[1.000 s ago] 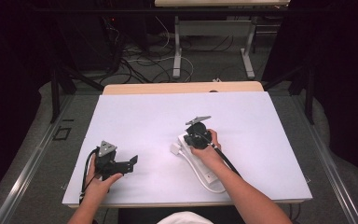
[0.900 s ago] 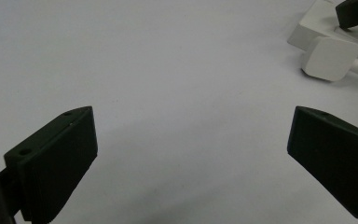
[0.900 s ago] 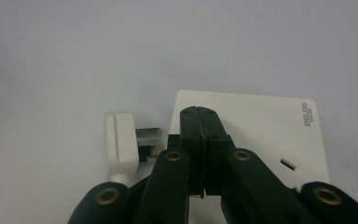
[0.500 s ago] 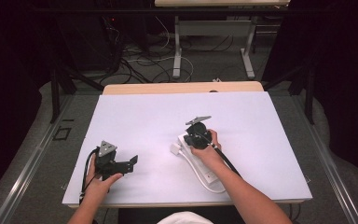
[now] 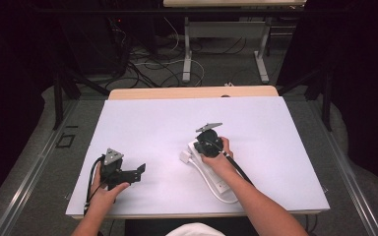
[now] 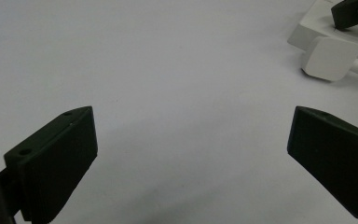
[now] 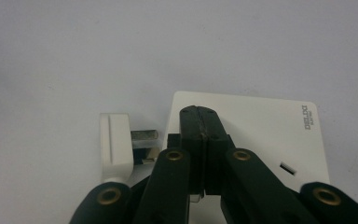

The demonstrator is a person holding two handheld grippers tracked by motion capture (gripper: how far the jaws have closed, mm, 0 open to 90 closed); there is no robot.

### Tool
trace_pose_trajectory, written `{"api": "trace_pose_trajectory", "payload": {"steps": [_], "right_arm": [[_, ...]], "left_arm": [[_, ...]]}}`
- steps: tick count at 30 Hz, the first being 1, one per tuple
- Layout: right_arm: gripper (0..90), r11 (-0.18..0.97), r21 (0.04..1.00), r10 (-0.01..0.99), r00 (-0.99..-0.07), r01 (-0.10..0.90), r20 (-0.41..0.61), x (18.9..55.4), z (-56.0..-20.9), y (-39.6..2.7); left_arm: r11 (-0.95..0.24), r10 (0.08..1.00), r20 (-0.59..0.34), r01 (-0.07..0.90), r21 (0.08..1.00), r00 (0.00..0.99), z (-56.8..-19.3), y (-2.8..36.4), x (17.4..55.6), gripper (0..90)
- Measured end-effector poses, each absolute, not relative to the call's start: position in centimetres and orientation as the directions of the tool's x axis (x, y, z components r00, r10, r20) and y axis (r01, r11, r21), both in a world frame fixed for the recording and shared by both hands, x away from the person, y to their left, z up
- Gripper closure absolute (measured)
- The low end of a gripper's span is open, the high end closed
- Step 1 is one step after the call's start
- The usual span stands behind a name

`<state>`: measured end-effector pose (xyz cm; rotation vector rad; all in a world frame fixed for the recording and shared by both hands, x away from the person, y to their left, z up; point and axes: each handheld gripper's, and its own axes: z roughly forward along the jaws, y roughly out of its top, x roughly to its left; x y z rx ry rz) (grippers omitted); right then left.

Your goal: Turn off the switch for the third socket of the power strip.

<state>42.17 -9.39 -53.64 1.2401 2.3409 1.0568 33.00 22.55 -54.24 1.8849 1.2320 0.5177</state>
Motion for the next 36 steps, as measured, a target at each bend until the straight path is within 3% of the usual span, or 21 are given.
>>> {"api": "trace_pose_trajectory", "payload": {"steps": [20, 36], "right_arm": [[89.9, 0.346, 0.718, 0.81, -0.578, 0.604, 0.095, 42.22, -53.61, -9.53], [78.5, 0.316, 0.74, 0.82, -0.563, 0.594, 0.102, 41.99, -53.15, -9.73]], "left_arm": [[-0.195, 0.893, -0.092, 0.563, 0.803, 0.44, -54.29, 22.52, 33.06, 1.5], [-0.197, 0.894, -0.091, 0.566, 0.801, 0.44, -54.27, 22.57, 33.02, 1.6]]}}
